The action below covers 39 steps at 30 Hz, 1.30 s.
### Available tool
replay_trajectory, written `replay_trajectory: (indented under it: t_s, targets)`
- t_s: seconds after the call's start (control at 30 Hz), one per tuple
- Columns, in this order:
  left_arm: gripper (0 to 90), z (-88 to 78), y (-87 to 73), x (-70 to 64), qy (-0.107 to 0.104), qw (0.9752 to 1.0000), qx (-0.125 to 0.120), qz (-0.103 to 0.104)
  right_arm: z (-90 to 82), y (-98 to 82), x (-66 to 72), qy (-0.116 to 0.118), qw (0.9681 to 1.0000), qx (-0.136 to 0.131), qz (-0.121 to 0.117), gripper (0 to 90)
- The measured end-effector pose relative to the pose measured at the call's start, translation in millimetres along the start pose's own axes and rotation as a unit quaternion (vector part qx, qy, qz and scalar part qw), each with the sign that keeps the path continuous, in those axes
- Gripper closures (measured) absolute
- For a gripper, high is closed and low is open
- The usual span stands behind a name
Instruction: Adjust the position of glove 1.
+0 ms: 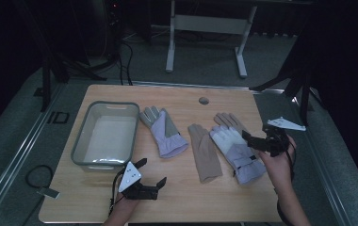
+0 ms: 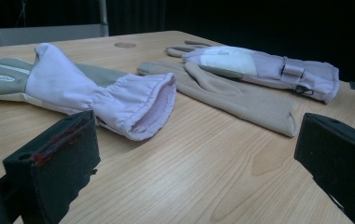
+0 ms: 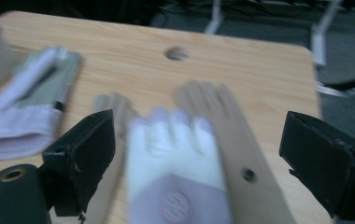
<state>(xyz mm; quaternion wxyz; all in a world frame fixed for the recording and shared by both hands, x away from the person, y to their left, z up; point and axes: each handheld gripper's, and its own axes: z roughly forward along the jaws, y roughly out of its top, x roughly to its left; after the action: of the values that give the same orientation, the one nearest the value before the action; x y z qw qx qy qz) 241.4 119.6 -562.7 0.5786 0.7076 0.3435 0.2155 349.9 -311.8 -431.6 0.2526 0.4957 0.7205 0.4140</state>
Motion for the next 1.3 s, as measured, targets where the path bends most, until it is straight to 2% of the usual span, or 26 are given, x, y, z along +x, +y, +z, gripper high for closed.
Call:
replay_trajectory:
  t_s: [0.03,0.17,0.2,0.23,0.33,0.63,0.8,0.83,0.87,0.93,1.0,1.03,1.07,1.17,1.3]
  targets:
    - [0.0,0.0,0.0,-0.1,-0.001,1.0000,0.001,0.000,4.8,6.9,9.4,0.006,0.9999,-0.003,-0.007,10.5]
    - [0.0,0.0,0.0,-0.2,-0.002,1.0000,0.001,0.000,11.8,14.5,19.6,0.017,0.9998,-0.001,-0.014,10.5]
    - [0.0,0.0,0.0,-0.2,-0.001,1.0000,0.001,0.000,16.9,19.5,27.5,0.022,0.9996,-0.001,-0.019,13.6]
    - [0.0,0.0,0.0,-0.2,-0.001,1.0000,0.001,0.000,16.9,19.5,27.5,0.022,0.9996,-0.001,-0.019,13.6]
    - [0.0,-0.1,0.0,-0.2,-0.002,1.0000,0.001,0.000,27.6,28.3,42.5,0.039,0.9987,0.001,-0.032,14.3]
    - [0.0,0.0,0.1,0.1,-0.003,1.0000,0.002,0.000,53.7,45.3,77.2,0.065,0.9960,0.006,-0.060,17.8]
    - [0.0,-0.1,0.1,0.4,-0.005,1.0000,0.002,-0.001,63.8,51.0,89.5,0.077,0.9947,0.008,-0.068,20.3]
    - [0.0,-0.2,0.0,0.4,-0.005,1.0000,0.001,-0.001,73.2,54.5,102.7,0.088,0.9930,0.012,-0.078,21.2]
    - [0.0,-0.2,0.0,0.4,-0.006,1.0000,0.001,-0.001,73.2,54.5,102.7,0.088,0.9930,0.012,-0.078,21.2]
    - [0.0,-0.3,0.0,0.5,-0.007,1.0000,0.001,-0.001,83.5,56.3,116.4,0.099,0.9909,0.017,-0.090,21.6]
    - [0.0,-0.6,-0.1,1.0,-0.007,1.0000,0.000,-0.003,91.1,56.5,124.9,0.108,0.9891,0.022,-0.097,21.7]
    - [0.0,-0.6,-0.1,1.0,-0.007,1.0000,0.000,-0.003,91.1,56.5,124.9,0.108,0.9891,0.022,-0.097,21.7]
    - [0.0,-0.5,-0.1,1.2,-0.008,1.0000,0.000,-0.003,98.6,56.1,133.4,0.116,0.9875,0.029,-0.102,22.6]
    - [0.0,-0.3,0.0,1.1,-0.009,1.0000,0.000,-0.002,106.0,55.2,141.4,0.123,0.9864,0.033,-0.104,22.7]
    - [0.0,-0.3,-0.1,1.1,-0.009,1.0000,0.000,-0.002,124.0,52.9,160.2,0.141,0.9824,0.044,-0.114,24.3]
